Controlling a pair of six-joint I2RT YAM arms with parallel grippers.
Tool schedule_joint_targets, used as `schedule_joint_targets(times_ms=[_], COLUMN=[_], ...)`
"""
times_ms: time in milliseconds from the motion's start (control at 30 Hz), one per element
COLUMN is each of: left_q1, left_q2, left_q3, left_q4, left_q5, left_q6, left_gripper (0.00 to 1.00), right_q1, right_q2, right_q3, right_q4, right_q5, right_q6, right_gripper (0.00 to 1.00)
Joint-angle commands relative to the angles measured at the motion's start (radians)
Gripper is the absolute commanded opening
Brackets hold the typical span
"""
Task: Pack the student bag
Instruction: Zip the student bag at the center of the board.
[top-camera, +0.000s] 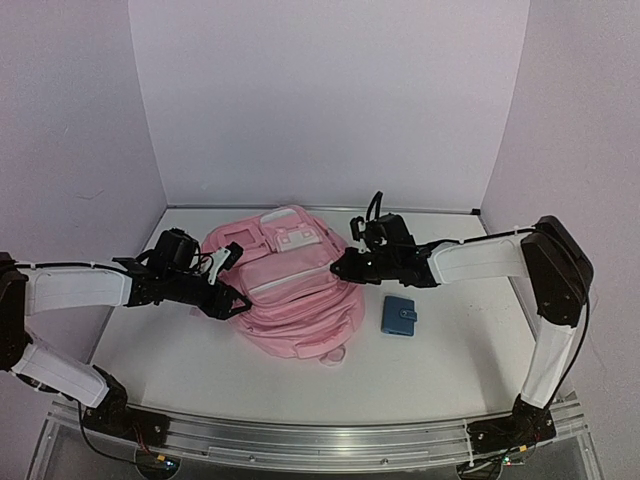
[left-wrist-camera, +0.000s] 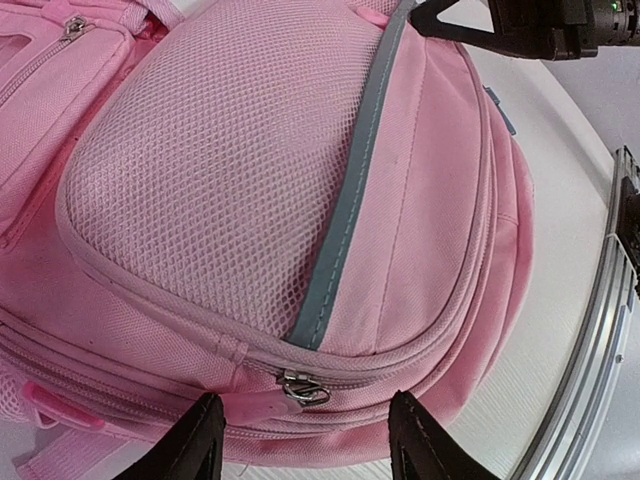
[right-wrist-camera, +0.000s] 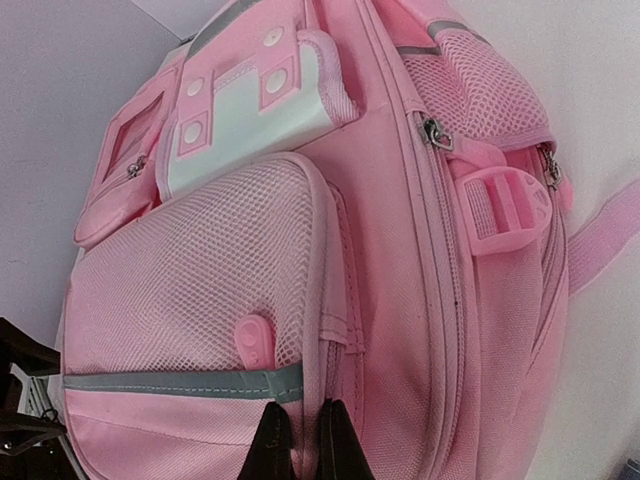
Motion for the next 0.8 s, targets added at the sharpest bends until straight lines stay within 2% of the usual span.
schedule_joint_targets(times_ms=[0, 200, 367, 633, 767], left_q1=[-0.008, -0.084, -0.13, -0.114, -0.021], left_q2=[0.007, 0.007, -0.043, -0.166, -0.139], left_q3=[0.007, 0.026, 0.02, 0.008, 0.012], left_q4=[0.049, 0.035, -0.016, -0.061, -0.056], left_q5=[0.056, 0.139, 0.09, -0.09, -0.116], left_q6=[-0.011, -0.065, -0.105, -0.139, -0.146], left_gripper=[0.51, 0.4, 0.38, 0.41, 0.44], right_q1=[-0.006, -0.008, -0.01, -0.01, -0.01], right_q2=[0.024, 0.028, 0.031, 0.018, 0.01], right_q3=[0.044, 0.045, 0.045, 0.035, 0.024], right_q4=[0.062, 0.062, 0.066, 0.07, 0.075], right_q5=[0.0, -0.004, -0.009, -0.013, -0.01], right_q6=[-0.003, -0.001, 0.001, 0.004, 0.007], right_gripper=[0.0, 0.0, 0.0, 0.0, 0.0])
